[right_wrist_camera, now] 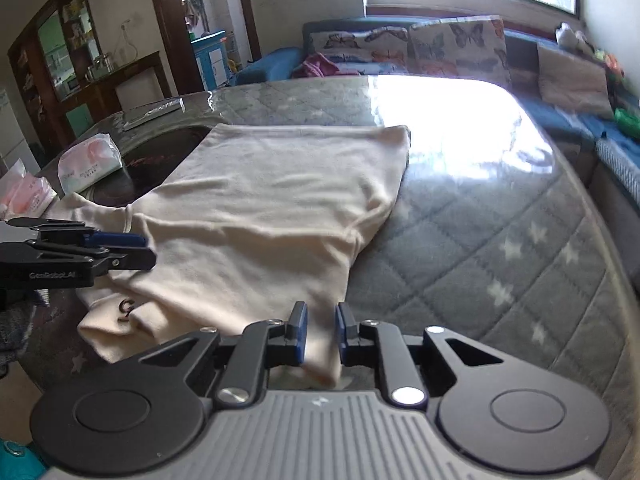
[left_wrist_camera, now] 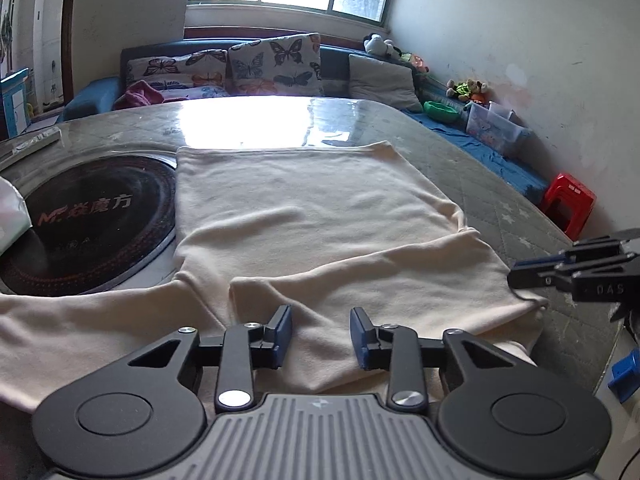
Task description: Fold clothes
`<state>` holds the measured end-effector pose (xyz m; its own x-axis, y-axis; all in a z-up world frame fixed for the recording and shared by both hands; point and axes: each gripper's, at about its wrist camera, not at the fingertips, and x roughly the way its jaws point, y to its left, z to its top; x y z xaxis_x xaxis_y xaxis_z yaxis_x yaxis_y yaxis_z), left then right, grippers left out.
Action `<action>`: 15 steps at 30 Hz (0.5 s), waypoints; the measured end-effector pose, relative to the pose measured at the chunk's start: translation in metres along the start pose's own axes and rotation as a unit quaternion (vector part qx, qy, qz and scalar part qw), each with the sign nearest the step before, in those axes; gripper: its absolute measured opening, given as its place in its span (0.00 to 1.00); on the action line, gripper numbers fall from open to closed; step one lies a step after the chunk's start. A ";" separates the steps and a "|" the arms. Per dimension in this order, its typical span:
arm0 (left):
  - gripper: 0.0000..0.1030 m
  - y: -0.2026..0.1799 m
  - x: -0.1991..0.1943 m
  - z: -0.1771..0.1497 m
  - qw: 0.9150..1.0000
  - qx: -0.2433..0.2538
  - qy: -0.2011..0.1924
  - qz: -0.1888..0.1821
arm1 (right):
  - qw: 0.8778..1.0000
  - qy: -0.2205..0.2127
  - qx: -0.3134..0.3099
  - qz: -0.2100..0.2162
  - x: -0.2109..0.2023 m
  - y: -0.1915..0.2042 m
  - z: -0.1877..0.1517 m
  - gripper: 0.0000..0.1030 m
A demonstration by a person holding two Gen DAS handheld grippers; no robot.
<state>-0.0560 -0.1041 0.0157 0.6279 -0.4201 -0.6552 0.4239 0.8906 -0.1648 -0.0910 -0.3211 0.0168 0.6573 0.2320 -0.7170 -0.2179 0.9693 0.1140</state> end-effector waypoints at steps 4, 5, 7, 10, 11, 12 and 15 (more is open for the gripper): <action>0.32 0.008 -0.005 0.000 1.000 -0.011 0.001 0.012 | 1.000 -0.018 -0.014 0.001 0.011 0.001 0.016 0.14; 0.32 0.009 -0.007 0.000 1.000 -0.014 0.001 0.014 | 1.000 -0.018 -0.014 0.003 0.016 0.001 0.019 0.14; 0.32 0.009 -0.010 0.002 1.000 -0.017 -0.001 0.022 | 1.000 -0.015 -0.014 -0.001 0.029 -0.001 0.023 0.14; 0.31 0.006 -0.015 0.006 0.999 -0.016 -0.010 0.028 | 1.000 -0.013 -0.013 -0.005 0.037 -0.003 0.024 0.14; 0.31 0.005 -0.014 0.008 1.000 -0.017 -0.012 0.022 | 1.000 -0.013 -0.011 -0.005 0.038 -0.004 0.024 0.14; 0.31 0.005 -0.011 0.010 1.000 -0.016 -0.011 0.020 | 1.000 -0.013 -0.011 -0.004 0.038 -0.004 0.024 0.14; 0.31 0.002 0.000 0.014 1.000 -0.014 -0.008 0.014 | 1.000 -0.018 -0.017 -0.012 0.038 -0.002 0.024 0.15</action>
<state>-0.0458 -0.1046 0.0260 0.6497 -0.3967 -0.6484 0.3872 0.9068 -0.1668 -0.0481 -0.3120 0.0061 0.6874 0.2125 -0.6945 -0.2260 0.9714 0.0735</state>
